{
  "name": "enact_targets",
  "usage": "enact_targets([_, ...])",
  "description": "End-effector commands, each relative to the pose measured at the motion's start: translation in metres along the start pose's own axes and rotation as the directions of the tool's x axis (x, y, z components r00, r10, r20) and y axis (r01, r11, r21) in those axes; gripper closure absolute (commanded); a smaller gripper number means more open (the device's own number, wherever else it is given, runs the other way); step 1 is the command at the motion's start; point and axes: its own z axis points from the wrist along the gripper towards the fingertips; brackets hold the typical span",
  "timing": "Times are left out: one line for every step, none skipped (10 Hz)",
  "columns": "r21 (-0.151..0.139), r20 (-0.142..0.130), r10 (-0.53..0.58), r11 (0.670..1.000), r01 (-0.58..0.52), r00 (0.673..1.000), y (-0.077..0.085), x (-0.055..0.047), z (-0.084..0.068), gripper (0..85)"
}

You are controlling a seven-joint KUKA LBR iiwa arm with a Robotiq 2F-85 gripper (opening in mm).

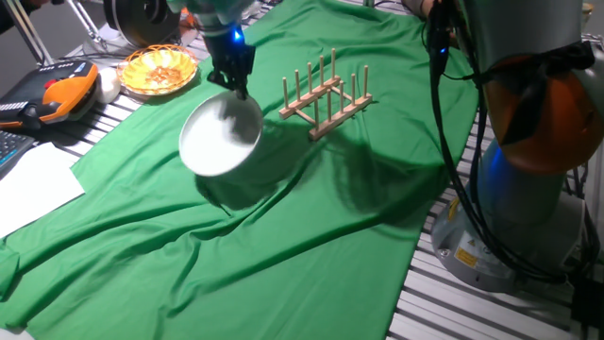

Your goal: Put the dish on the dish rack

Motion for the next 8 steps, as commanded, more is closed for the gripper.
enact_targets([0.006,-0.005,0.012,1.000,-0.012,1.000,-0.0015,-0.0001,-0.0011,85.0])
enact_targets([0.018,-0.023,0.029,0.999,-0.028,0.999,-0.0015,-0.0001,-0.0011,85.0])
enact_targets([0.050,-0.025,0.040,0.998,-0.038,0.999,-0.0015,-0.0001,-0.0011,85.0])
enact_targets([0.080,-0.019,0.061,0.995,-0.059,0.998,-0.0015,-0.0001,-0.0011,85.0])
enact_targets([0.088,-0.016,0.077,0.993,-0.076,0.997,-0.0015,-0.0001,-0.0011,85.0])
enact_targets([0.091,-0.015,0.089,0.992,-0.087,0.996,-0.0015,-0.0001,-0.0011,85.0])
enact_targets([0.074,-0.020,0.100,0.992,-0.098,0.995,-0.0015,-0.0001,-0.0011,85.0])
enact_targets([0.045,-0.019,0.142,0.989,-0.141,0.990,-0.0015,-0.0001,-0.0011,85.0])
